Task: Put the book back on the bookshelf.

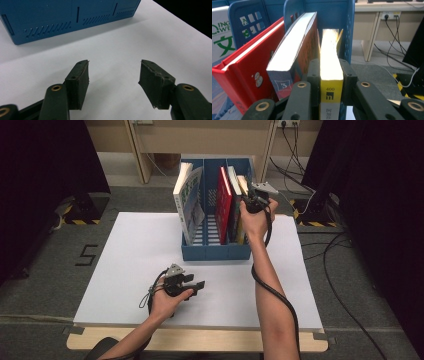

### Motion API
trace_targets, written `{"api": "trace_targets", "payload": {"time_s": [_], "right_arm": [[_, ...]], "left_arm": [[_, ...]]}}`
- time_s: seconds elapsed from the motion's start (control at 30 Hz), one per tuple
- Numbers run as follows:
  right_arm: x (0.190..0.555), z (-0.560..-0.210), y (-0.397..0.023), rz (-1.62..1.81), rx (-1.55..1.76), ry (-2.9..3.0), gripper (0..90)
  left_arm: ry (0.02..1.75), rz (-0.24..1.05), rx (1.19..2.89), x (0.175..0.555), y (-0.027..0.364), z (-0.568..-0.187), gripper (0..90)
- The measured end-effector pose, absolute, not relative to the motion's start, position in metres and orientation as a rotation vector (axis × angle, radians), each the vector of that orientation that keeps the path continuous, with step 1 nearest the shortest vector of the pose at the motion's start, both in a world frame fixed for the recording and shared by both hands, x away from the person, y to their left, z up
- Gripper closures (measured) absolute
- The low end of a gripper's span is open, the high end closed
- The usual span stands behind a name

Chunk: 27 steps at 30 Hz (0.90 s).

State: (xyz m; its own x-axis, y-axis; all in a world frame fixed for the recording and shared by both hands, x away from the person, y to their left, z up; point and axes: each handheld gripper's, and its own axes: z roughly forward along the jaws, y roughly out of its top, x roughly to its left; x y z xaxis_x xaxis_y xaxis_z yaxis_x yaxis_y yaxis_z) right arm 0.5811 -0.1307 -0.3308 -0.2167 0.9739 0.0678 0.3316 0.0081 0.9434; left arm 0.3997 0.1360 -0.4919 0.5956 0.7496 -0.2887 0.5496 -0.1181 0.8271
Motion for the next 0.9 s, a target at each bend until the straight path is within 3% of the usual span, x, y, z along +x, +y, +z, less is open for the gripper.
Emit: {"api": "trace_targets", "payload": {"time_s": [0.63,0.9], "right_arm": [[0.5795,-0.3276,-0.1306,1.128,1.428,1.7,72.0],[0.5815,-0.3237,-0.1285,1.09,1.489,1.713,75.9]], "left_arm": [[1.063,0.241,1.802,0.3993,0.1357,-0.492,40.0],[1.063,0.241,1.802,0.3995,0.1361,-0.4921,40.0]]}}
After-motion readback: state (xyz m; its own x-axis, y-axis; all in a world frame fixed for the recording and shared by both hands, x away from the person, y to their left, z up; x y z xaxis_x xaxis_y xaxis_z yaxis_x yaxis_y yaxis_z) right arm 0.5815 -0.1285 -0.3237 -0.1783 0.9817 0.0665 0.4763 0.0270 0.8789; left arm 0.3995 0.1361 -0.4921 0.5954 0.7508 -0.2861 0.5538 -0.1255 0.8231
